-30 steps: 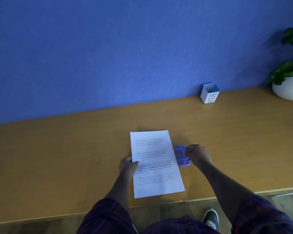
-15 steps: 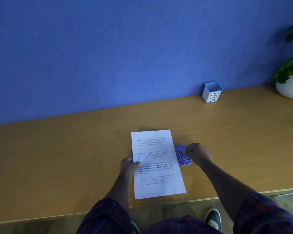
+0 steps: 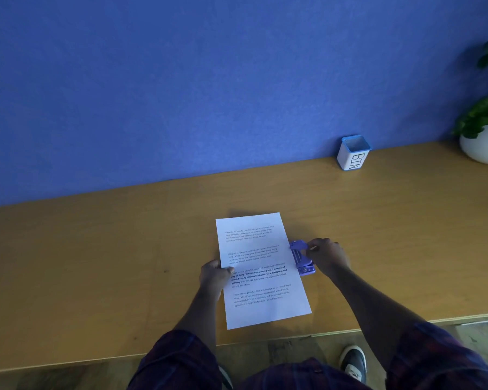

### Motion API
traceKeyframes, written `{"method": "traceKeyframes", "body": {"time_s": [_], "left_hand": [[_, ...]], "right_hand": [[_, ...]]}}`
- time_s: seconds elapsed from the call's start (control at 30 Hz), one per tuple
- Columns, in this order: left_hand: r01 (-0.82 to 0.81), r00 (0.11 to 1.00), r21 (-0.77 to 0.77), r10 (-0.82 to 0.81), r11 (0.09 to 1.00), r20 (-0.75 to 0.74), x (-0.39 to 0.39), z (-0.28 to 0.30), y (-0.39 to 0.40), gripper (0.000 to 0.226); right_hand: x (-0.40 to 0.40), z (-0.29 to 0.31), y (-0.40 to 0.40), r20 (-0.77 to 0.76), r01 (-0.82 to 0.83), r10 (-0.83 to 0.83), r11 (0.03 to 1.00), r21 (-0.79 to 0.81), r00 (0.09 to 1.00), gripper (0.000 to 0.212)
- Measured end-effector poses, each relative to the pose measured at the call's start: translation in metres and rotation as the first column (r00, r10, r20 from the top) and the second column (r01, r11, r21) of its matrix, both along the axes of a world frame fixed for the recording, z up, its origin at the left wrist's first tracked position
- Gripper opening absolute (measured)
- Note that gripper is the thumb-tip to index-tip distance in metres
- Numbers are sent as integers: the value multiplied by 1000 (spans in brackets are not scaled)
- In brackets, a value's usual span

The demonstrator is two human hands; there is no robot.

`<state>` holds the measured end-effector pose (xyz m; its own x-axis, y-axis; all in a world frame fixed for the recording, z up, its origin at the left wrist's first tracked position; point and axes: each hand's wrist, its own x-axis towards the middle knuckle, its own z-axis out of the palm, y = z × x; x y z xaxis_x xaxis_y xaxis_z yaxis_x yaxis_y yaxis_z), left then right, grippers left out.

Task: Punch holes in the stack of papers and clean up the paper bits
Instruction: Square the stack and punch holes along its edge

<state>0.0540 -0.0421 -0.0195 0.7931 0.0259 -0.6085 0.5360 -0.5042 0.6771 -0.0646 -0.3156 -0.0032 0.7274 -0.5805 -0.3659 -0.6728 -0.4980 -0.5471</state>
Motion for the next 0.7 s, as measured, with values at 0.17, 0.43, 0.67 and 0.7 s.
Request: {"method": "traceKeyframes", "body": {"time_s": [0.17, 0.43, 0.67, 0.7], "left_hand": [[5, 1000, 10, -5, 1000, -9, 1, 2, -8, 18], [33, 999, 34, -32, 999, -15, -2, 2, -21, 17], [53, 999, 61, -52, 997, -16, 0, 7, -25, 10], [58, 998, 62, -57, 996, -14, -1, 8, -26, 9]], "right_hand": [[0, 0, 2, -11, 27, -27, 1000, 5, 1000, 13], [-1, 0, 4, -32, 68, -67, 998, 17, 997, 14], [-2, 0, 6, -40, 96, -94, 995, 37, 995, 16], [-2, 0, 6, -44, 96, -95, 995, 37, 995, 17]]}}
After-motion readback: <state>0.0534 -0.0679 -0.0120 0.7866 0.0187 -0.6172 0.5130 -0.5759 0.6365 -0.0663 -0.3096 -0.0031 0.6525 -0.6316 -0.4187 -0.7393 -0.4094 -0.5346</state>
